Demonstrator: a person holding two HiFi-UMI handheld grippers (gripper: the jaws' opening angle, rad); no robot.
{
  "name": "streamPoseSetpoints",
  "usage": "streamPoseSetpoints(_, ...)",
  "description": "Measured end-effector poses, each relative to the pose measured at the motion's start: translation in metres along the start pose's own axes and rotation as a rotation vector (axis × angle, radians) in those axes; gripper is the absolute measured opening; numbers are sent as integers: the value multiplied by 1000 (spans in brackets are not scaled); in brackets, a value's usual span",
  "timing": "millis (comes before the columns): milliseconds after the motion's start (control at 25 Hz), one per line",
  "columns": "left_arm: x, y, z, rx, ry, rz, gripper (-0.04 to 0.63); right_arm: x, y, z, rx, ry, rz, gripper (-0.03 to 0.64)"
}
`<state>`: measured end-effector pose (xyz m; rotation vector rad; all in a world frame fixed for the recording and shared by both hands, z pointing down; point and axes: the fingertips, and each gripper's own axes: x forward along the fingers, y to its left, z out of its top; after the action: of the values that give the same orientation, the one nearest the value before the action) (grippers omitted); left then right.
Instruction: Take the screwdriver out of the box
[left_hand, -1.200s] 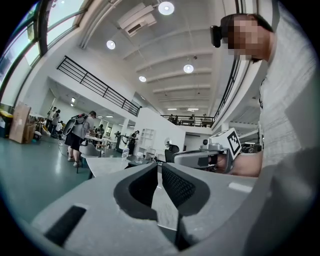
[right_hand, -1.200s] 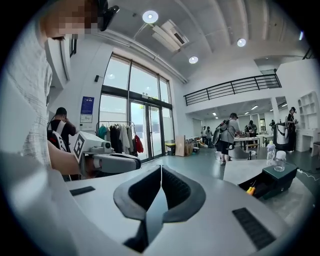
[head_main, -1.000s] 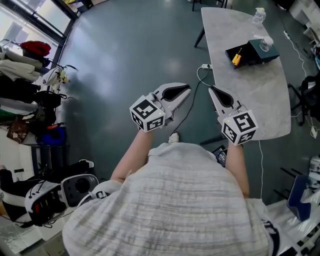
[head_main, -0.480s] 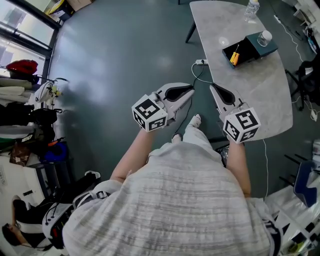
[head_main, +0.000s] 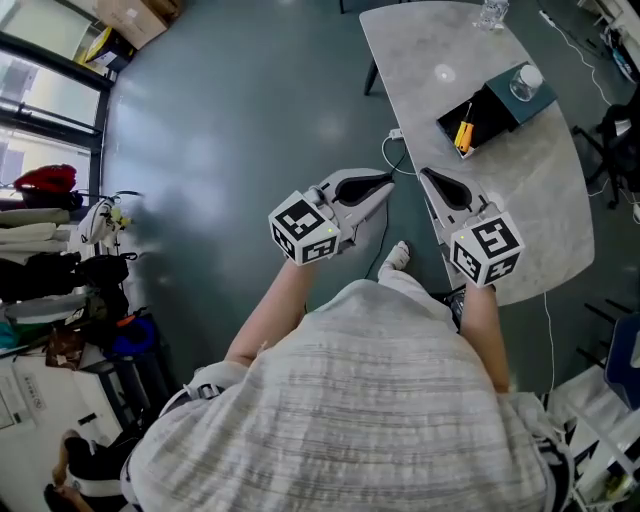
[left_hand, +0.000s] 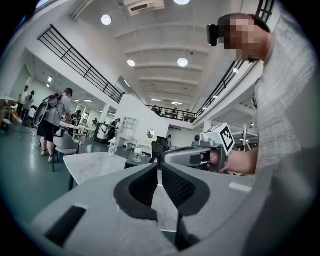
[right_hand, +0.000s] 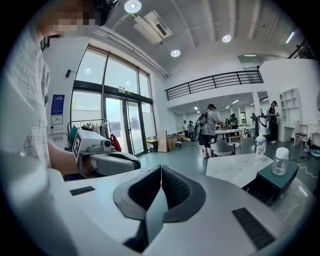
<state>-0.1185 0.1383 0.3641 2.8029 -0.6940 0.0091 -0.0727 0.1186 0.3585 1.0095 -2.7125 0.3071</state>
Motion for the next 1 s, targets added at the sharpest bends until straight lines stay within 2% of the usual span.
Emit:
streamPoseSetpoints(160,45,18,11,12,21,-52,28,1,-37,3,21,3,-25,12)
streamPoseSetpoints(360,104,27,26,62,56,-139,28,-8,-90,12,60,-33,-88,12)
streamPoseSetpoints(720,167,43,35,99,117,-247,28,-22,-157,23,102,-77,-195,12)
streamPoseSetpoints(1000,236,64,37,130,165,-437,28,-24,-211,20,150,-82,-350,12)
